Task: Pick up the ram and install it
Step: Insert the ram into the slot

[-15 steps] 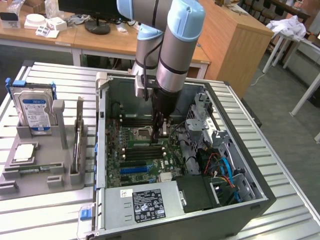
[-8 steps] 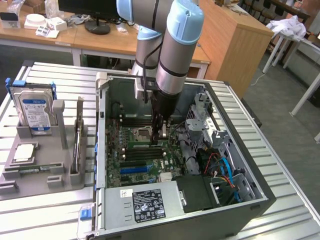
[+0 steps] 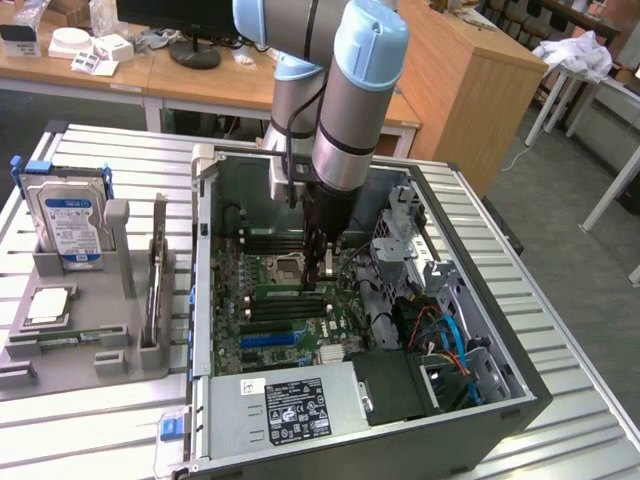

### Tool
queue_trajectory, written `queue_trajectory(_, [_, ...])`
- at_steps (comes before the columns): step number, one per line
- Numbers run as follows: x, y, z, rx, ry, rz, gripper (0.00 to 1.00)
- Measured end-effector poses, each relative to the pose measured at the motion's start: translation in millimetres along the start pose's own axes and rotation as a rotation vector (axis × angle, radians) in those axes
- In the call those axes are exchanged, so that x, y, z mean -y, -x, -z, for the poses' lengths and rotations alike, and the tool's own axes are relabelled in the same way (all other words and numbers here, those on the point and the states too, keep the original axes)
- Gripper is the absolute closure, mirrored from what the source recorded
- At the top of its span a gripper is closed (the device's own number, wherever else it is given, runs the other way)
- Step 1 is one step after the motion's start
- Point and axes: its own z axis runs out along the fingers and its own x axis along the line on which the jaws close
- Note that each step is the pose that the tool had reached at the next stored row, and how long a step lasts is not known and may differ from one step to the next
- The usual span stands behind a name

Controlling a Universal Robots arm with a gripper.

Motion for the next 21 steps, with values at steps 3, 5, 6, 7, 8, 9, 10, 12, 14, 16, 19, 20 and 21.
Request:
queue_trajectory(3, [0.0,-0.1,0.0,-0.0001,0.0000,0.000,0.88])
queue_trajectory(5, [0.0,-0.1,-0.9,0.0002,0.0000,0.000,0.88])
queue_trajectory(6, [0.1,-0.1,-1.4,0.0000,0.0000,0.000,0.88])
queue_trajectory(7, [0.1,-0.1,-2.1,0.0000,0.0000,0.000,0.88])
queue_trajectory(8, [0.1,-0.1,-2.8,0.0000,0.0001,0.001,0.88])
queue_trajectory(9, [0.1,-0.2,-3.4,0.0000,0.0001,0.001,0.88])
queue_trajectory(10, [0.1,-0.2,-4.0,-0.0001,0.0001,0.001,0.88])
queue_trajectory(12, [0.2,-0.2,-5.3,0.0000,0.0001,0.001,0.88])
queue_trajectory(14, [0.2,-0.3,-6.8,0.0000,0.0001,0.001,0.88])
queue_trajectory(16, [0.2,-0.3,-8.2,0.0001,0.0000,0.001,0.88])
queue_trajectory(19, [0.3,-0.4,-10.1,0.0000,0.0000,0.001,0.88])
queue_trajectory(20, [0.3,-0.4,-10.5,0.0000,0.0001,0.001,0.88])
queue_trajectory(21, [0.3,-0.5,-10.6,-0.0003,0.0002,0.001,0.88])
